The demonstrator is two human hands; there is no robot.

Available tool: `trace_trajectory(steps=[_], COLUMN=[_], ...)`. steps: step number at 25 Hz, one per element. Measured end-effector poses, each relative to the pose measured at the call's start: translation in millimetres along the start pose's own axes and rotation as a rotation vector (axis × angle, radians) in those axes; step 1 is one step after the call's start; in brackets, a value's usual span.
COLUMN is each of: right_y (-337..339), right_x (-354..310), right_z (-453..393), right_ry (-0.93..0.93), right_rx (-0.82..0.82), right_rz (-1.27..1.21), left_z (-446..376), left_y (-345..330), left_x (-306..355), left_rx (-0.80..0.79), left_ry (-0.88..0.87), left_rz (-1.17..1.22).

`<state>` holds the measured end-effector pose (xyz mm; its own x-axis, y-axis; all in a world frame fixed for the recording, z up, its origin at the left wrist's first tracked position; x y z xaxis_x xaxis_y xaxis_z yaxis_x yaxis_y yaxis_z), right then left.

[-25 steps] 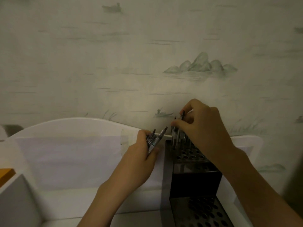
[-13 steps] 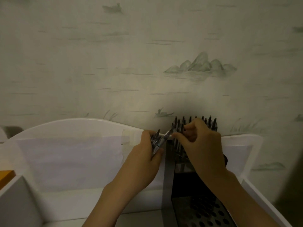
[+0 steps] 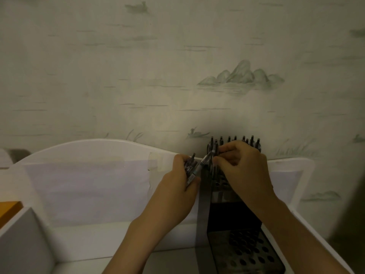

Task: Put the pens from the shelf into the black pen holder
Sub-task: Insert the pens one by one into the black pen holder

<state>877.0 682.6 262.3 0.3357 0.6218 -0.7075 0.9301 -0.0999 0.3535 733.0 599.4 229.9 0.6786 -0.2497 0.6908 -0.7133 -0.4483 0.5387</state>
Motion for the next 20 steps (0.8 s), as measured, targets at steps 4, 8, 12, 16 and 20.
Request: trace_trajectory(steps=[4,8,12,16,20], right_y=[10.4,-0.7,-7.9,35.7,66.1], right_x=[-14.8,-18.0,-5.8,1.0,-24.5], right_z=[11.7,35.1,33.0,8.4,-4.1], right_ry=[0.109,0.005,-0.209,-0.283,0.062], right_rx=[0.066,-0.116,-0.195,0.042,0.174], right_rz=[0.111,-0.138,-0.455,-0.664,-0.128], left_z=[2.1,3.2,1.3,1.2,0.9], left_y=[-4.4,-9.9,-16.9,-10.1,-7.1], left_x=[-3.1,1.1,8.3,4.5,0.4], left_rx=[-0.019,-0.041,-0.073,-0.077,-0.091], left_ry=[0.000,-0.033,-0.061,-0.059,0.006], left_rz=[0.005,0.052,0.064,-0.048,-0.021])
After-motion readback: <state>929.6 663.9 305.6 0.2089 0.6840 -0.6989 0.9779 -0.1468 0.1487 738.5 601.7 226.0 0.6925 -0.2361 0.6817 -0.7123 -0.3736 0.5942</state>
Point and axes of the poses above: each hand's wrist, its own z-axis away from the middle knuckle, its own y-axis out of the back of the hand, x = y × z, the point moved 8 cm from there along -z, towards the middle knuckle, and after that the axes turned 3 degrees about -y, right-handed, at the moved point
